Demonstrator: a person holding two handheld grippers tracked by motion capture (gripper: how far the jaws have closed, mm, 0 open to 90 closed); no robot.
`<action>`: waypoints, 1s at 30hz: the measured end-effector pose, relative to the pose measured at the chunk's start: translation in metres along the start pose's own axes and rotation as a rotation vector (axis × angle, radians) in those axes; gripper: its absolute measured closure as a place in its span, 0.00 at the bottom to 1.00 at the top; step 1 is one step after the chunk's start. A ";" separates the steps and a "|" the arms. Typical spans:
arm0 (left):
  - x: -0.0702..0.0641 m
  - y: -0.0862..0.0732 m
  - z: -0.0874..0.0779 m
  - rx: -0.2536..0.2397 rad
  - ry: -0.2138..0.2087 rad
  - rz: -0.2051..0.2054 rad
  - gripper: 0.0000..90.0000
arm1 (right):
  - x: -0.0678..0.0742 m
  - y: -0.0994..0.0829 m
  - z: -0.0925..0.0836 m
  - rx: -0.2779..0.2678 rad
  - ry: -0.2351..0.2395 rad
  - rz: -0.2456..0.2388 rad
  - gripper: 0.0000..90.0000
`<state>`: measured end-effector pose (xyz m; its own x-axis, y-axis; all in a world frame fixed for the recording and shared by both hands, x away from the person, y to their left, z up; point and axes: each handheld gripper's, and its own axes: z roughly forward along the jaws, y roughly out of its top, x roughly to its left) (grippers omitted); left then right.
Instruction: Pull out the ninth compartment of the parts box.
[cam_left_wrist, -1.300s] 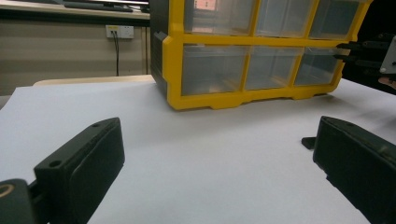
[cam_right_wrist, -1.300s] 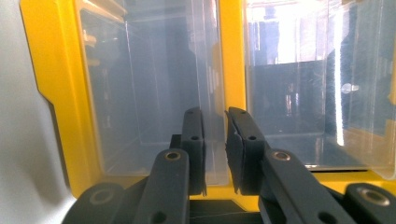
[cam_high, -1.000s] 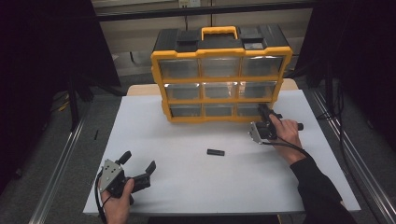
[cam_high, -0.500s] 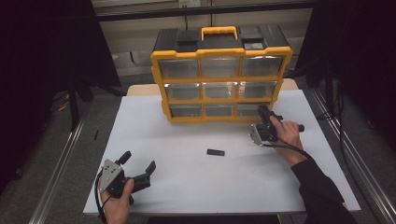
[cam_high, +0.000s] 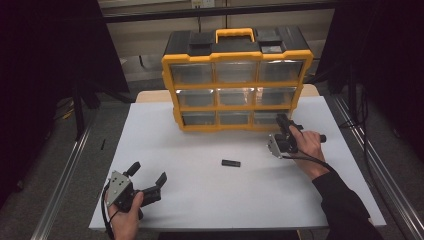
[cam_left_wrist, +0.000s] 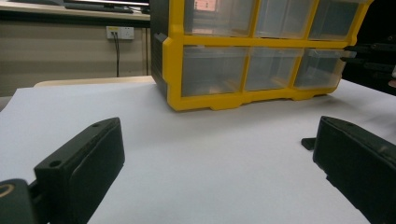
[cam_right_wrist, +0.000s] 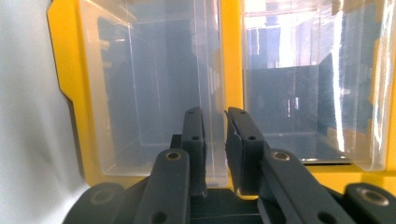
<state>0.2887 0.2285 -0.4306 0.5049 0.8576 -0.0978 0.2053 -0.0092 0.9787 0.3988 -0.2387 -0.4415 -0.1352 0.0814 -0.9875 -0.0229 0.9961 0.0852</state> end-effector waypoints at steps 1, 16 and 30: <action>0.000 0.000 0.000 0.000 -0.001 -0.001 0.02 | 0.000 0.000 0.000 -0.002 0.001 0.002 0.88; 0.000 0.000 0.000 0.000 0.001 -0.001 0.02 | 0.001 0.000 -0.005 -0.010 -0.002 -0.008 0.88; 0.000 0.000 0.000 0.001 0.002 -0.003 0.02 | 0.003 -0.001 -0.012 -0.025 -0.006 -0.008 0.88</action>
<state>0.2885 0.2281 -0.4309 0.5029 0.8585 -0.1005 0.2077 -0.0071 0.9782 0.3865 -0.2397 -0.4426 -0.1289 0.0733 -0.9889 -0.0487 0.9956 0.0801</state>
